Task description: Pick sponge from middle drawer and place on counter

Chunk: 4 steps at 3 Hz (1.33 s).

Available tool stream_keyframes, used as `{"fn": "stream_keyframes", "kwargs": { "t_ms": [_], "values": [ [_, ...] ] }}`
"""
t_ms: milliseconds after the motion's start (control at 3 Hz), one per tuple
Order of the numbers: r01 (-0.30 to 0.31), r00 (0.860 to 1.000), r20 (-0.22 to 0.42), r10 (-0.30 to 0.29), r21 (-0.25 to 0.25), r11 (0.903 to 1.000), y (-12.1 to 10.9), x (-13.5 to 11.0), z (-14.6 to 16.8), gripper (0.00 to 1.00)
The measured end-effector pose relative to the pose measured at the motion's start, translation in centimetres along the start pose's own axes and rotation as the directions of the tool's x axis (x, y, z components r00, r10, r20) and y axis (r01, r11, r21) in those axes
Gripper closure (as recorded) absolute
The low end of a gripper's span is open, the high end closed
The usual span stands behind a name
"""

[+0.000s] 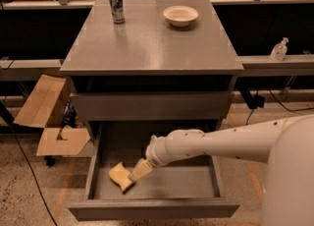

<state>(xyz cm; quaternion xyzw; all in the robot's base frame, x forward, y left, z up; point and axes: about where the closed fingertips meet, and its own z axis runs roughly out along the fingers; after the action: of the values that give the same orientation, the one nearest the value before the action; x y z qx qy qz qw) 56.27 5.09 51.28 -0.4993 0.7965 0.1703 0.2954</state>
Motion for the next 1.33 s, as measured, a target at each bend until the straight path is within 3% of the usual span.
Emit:
{"fn": "stream_keyframes", "kwargs": {
  "t_ms": [333, 1333],
  "values": [
    [-0.042, 0.999, 0.001, 0.042, -0.053, 0.9977, 1.4, 0.0, 3.3, 0.0],
    [-0.096, 0.995, 0.026, 0.098, -0.063, 0.9934, 2.0, 0.5, 5.9, 0.0]
  ]
}}
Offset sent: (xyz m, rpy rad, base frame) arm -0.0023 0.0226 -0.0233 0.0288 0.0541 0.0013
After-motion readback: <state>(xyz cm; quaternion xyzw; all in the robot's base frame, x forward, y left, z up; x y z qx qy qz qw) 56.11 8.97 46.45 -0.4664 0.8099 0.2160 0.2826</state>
